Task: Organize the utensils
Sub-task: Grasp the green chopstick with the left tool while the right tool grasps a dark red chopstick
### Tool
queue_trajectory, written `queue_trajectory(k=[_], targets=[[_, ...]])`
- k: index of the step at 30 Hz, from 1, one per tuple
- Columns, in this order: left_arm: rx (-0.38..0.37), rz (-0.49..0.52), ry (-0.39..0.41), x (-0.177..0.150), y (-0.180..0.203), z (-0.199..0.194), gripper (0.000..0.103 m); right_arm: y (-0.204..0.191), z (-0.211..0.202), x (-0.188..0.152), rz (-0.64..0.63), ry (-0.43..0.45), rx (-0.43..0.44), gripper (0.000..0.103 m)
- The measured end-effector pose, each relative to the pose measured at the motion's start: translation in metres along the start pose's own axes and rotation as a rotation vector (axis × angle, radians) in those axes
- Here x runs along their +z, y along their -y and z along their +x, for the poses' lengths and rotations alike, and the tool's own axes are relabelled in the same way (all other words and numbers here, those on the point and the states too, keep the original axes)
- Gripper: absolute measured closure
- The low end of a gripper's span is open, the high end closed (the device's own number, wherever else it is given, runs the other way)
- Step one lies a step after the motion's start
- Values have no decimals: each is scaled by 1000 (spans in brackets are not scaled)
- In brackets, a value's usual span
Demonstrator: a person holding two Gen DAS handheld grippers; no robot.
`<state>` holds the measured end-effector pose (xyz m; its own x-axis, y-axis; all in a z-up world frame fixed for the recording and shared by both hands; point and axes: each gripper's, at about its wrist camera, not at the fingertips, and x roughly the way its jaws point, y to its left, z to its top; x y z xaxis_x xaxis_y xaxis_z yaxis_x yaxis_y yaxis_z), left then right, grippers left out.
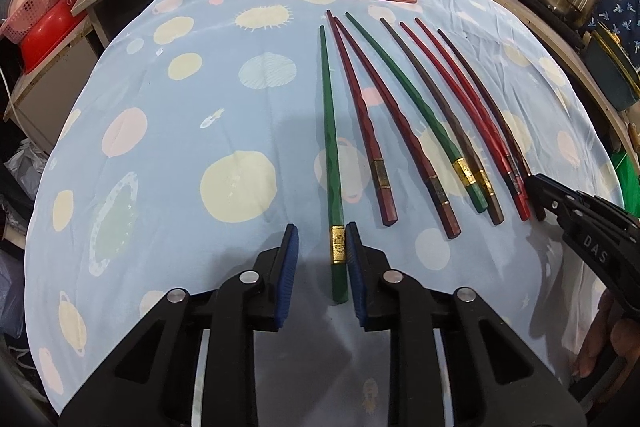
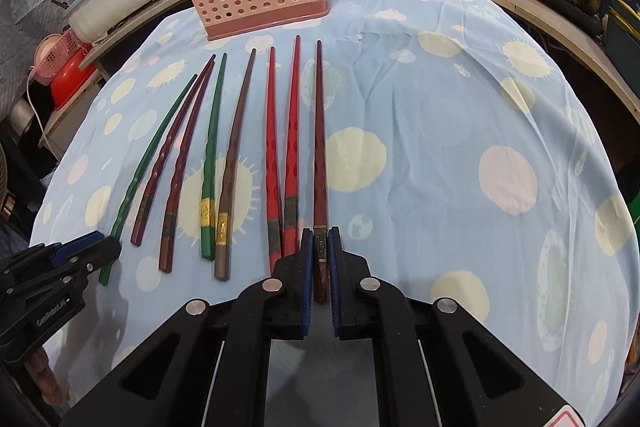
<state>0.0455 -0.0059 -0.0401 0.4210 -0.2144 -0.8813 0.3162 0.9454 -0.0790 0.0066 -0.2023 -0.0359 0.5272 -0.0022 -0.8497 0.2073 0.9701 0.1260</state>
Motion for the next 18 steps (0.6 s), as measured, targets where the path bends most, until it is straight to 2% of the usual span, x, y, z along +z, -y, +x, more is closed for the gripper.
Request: queue_trajectory(k=[5,18], targets=[[-7,16,2,-1,2,-1,95,0,-7,-7,6,0,9,96],[-21,5,13,-1,1,-13,96,3,-36,-16,16,40,18,96]])
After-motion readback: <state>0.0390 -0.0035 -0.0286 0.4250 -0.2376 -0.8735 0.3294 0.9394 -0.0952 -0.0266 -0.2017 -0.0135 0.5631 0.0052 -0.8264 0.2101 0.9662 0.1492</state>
